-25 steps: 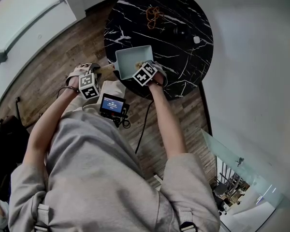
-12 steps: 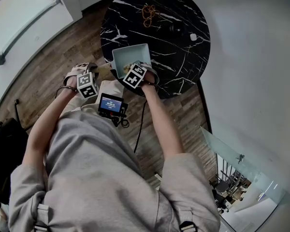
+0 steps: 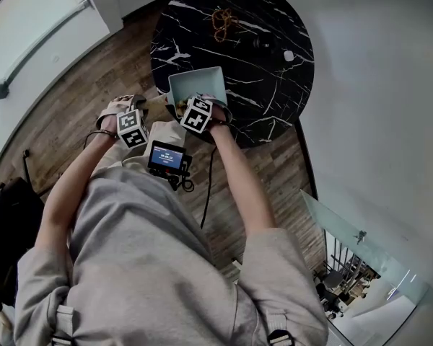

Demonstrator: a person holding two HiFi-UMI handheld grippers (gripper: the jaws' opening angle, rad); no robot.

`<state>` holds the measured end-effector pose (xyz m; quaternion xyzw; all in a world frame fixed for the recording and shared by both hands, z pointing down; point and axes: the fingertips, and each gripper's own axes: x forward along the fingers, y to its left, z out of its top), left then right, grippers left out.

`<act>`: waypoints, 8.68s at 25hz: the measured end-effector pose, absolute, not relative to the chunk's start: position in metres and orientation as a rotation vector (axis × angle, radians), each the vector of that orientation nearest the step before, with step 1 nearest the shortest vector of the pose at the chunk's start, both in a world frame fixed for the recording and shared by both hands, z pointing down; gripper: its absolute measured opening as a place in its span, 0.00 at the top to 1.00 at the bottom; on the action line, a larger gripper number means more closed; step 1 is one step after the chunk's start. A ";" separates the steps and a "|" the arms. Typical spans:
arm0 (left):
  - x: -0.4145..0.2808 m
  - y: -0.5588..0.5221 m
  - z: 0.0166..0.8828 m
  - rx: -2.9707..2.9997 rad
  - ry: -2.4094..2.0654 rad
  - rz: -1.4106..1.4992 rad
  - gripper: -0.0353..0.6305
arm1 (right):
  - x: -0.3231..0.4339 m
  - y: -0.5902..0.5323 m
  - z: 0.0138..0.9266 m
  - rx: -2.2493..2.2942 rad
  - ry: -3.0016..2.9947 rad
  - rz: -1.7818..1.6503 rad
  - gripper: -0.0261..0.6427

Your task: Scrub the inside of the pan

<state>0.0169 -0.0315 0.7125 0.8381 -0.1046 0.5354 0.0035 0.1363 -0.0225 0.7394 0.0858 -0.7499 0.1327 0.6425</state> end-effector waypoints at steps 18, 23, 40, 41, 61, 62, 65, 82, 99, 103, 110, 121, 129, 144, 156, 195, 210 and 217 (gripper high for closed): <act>0.016 -0.038 0.718 2.642 -0.292 1.739 0.75 | 0.246 -0.038 0.732 0.344 -1.419 0.070 0.87; 0.021 -0.040 0.714 2.691 -0.288 1.716 0.75 | 0.254 -0.047 0.739 0.431 -1.422 0.120 0.87; 0.023 -0.036 0.715 2.781 -0.202 1.736 0.74 | 0.246 -0.139 0.731 0.591 -1.445 -0.012 0.87; 0.024 -0.036 0.715 2.784 -0.201 1.732 0.74 | 0.245 -0.142 0.732 0.595 -1.448 -0.007 0.87; 0.022 -0.038 0.717 2.741 -0.196 1.800 0.73 | 0.142 -0.127 0.737 0.554 -1.699 0.404 0.86; 0.022 -0.038 0.717 2.732 -0.194 1.814 0.73 | 0.136 -0.126 0.736 0.560 -1.718 0.450 0.86; 0.022 -0.037 0.717 2.718 -0.202 1.830 0.73 | 0.128 -0.125 0.736 0.575 -1.745 0.578 0.86; 0.021 -0.040 0.718 2.646 -0.251 1.867 0.74 | 0.106 -0.079 0.709 0.513 -1.957 0.864 0.87; 0.022 -0.044 0.718 2.620 -0.265 1.874 0.74 | 0.148 -0.014 0.718 0.369 -1.795 0.430 0.88; 0.023 -0.045 0.718 2.621 -0.259 1.882 0.74 | 0.185 -0.020 0.728 0.383 -1.671 0.411 0.88; 0.022 -0.046 0.718 2.614 -0.262 1.880 0.74 | 0.249 -0.029 0.737 0.460 -1.541 0.440 0.87; 0.022 -0.047 0.720 2.604 -0.259 1.880 0.74 | 0.211 -0.028 0.741 0.455 -1.574 0.460 0.86; 0.023 -0.045 0.718 2.643 -0.235 1.831 0.74 | 0.146 -0.032 0.738 0.635 -1.750 0.684 0.87; 0.049 -0.042 0.498 3.002 -0.669 0.704 0.78 | 0.135 -0.015 0.493 1.517 -2.222 0.540 0.86; -0.003 0.159 0.377 3.119 -0.819 0.237 0.87 | 0.099 0.223 0.380 2.025 -2.210 0.111 0.86; -0.255 0.400 0.323 3.201 -0.745 0.130 0.94 | -0.145 0.520 0.276 2.374 -1.900 -0.219 0.87; -0.298 0.382 0.338 3.165 -0.669 0.149 0.94 | -0.186 0.491 0.281 2.375 -1.845 -0.176 0.87; -0.297 0.371 0.328 3.224 -0.665 0.085 0.94 | -0.191 0.480 0.280 2.347 -1.843 -0.187 0.87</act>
